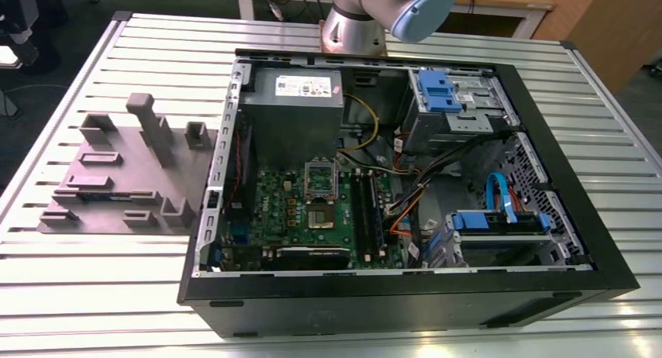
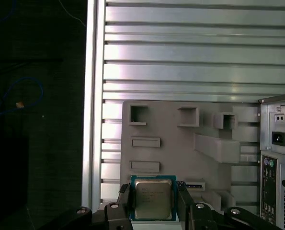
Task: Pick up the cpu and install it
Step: 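Pick up the cpu and move it towards the insertion slot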
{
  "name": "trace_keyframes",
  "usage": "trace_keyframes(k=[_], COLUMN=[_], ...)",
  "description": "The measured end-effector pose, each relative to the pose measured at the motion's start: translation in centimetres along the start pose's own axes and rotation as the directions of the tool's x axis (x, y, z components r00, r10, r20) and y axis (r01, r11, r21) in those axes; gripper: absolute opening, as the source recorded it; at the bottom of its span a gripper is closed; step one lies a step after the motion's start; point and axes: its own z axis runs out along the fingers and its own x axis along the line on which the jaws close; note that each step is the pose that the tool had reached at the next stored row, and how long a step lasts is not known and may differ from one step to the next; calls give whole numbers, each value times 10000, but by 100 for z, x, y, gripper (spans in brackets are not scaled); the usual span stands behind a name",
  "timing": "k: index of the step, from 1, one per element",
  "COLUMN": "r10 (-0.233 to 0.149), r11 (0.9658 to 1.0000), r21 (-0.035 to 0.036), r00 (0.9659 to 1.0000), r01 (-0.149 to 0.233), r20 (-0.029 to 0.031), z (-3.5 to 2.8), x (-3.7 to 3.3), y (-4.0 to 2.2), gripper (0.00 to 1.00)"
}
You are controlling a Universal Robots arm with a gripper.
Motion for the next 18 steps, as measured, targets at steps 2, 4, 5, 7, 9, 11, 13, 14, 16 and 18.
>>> trace_keyframes(k=[2, 4, 5, 7, 9, 11, 13, 14, 16, 18], r10=[0, 0, 0, 0, 0, 0, 0, 0, 0, 0], r11=[10000, 10000, 10000, 10000, 10000, 10000, 10000, 10000, 10000, 10000], r21=[0, 0, 1, 0, 0, 0, 0, 0, 0, 0], r00=[10000, 10000, 10000, 10000, 10000, 10000, 10000, 10000, 10000, 10000], r01=[0, 0, 0, 0, 0, 0, 0, 0, 0, 0], r20=[0, -1, -1, 0, -1, 0, -1, -1, -1, -1], z=[0, -1, -1, 0, 0, 0, 0, 0, 0, -1], x=[-1, -8, -9, -14, -19, -20, -38, -49, -49, -58], y=[0, 0, 0, 0, 0, 0, 0, 0, 0, 0], gripper=[47, 47, 47, 47, 47, 47, 47, 47, 47, 47])
